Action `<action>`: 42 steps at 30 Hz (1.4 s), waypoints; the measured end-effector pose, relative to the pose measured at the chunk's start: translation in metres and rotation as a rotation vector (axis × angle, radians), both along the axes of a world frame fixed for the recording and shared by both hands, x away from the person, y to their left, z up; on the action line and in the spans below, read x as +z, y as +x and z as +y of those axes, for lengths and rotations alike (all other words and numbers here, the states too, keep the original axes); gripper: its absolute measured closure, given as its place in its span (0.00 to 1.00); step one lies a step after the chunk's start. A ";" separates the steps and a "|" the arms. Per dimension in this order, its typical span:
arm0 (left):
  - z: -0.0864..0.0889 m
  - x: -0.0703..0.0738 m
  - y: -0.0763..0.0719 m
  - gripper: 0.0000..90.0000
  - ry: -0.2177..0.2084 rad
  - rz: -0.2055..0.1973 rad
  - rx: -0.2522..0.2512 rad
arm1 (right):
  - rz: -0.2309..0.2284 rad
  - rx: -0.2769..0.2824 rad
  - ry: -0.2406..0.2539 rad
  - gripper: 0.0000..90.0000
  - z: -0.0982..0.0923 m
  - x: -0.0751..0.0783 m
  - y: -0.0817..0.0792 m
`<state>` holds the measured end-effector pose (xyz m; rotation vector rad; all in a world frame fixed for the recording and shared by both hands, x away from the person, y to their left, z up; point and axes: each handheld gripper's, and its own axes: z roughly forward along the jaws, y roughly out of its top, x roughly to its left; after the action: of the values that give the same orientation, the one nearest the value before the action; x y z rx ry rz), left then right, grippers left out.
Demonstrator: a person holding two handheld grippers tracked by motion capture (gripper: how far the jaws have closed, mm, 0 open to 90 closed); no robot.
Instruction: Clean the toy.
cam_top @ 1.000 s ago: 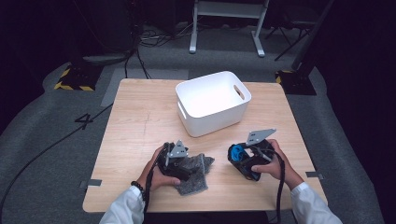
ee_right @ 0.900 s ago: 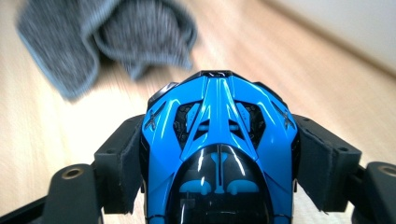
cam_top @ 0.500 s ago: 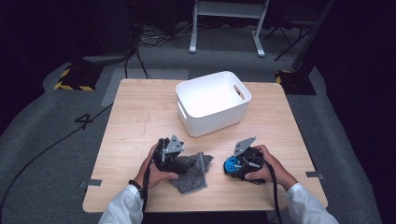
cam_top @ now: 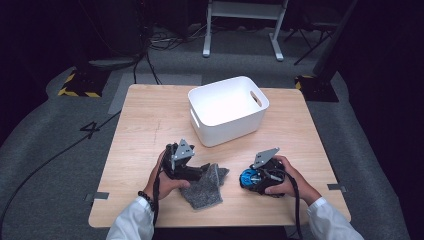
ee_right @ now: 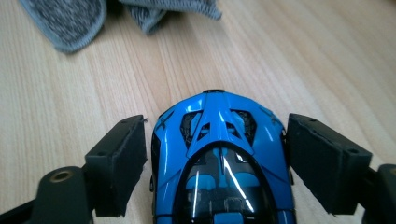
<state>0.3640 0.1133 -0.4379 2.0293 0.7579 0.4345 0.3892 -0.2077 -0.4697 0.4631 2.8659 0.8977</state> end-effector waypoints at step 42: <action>-0.015 0.053 0.104 0.24 -0.071 0.005 0.365 | -0.091 -0.042 0.164 0.26 -0.051 0.019 -0.014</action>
<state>0.4678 0.0987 -0.3846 1.8286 1.1373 0.5997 0.3752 -0.2589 -0.4509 0.4829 2.7031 1.1209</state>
